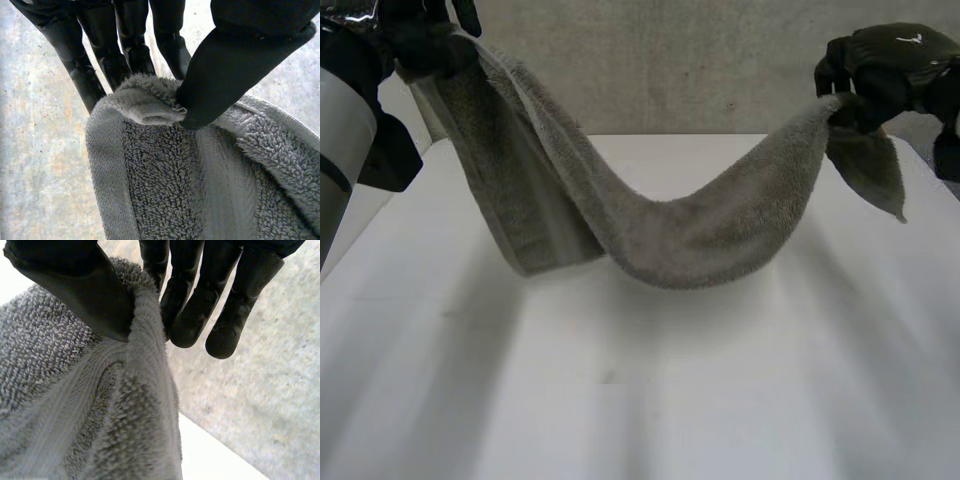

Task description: Fold the towel.

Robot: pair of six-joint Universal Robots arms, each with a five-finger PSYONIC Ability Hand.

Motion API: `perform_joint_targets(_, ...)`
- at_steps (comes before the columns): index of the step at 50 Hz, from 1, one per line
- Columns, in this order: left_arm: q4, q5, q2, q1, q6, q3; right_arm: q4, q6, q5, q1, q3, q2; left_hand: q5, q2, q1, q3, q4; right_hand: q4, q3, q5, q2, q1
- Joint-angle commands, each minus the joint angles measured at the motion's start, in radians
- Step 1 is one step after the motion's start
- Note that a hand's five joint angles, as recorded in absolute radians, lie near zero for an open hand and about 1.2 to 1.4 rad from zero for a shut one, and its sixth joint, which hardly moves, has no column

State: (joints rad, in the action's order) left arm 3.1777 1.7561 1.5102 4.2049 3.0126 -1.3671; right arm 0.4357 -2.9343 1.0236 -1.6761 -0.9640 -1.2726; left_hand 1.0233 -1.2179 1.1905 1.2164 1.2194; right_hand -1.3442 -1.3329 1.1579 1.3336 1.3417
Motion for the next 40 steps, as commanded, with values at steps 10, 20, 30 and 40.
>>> perform_joint_targets(10,-0.010,-0.046,0.041,0.098,0.006,-0.136,0.477,0.498,-0.008,0.021,0.087,0.214,0.198,-0.178,0.206,0.180,0.177,-0.052,-0.063,0.064,0.063,0.055)
perform_joint_targets(20,0.011,-0.078,0.289,0.104,0.008,-0.081,0.295,0.339,0.191,-0.097,0.400,0.563,0.198,-0.178,0.206,0.180,0.177,-0.052,-0.063,0.064,0.063,0.055)
perform_joint_targets(30,0.050,-0.067,0.479,0.121,0.000,0.019,-0.059,0.270,0.369,-0.148,0.548,0.760,0.198,-0.178,0.206,0.180,0.177,-0.052,-0.063,0.064,0.063,0.055)
perform_joint_targets(40,0.117,-0.032,0.519,0.167,-0.001,0.006,-0.281,0.273,0.383,-0.165,0.583,0.861,0.198,-0.178,0.206,0.180,0.177,-0.052,-0.063,0.064,0.063,0.055)
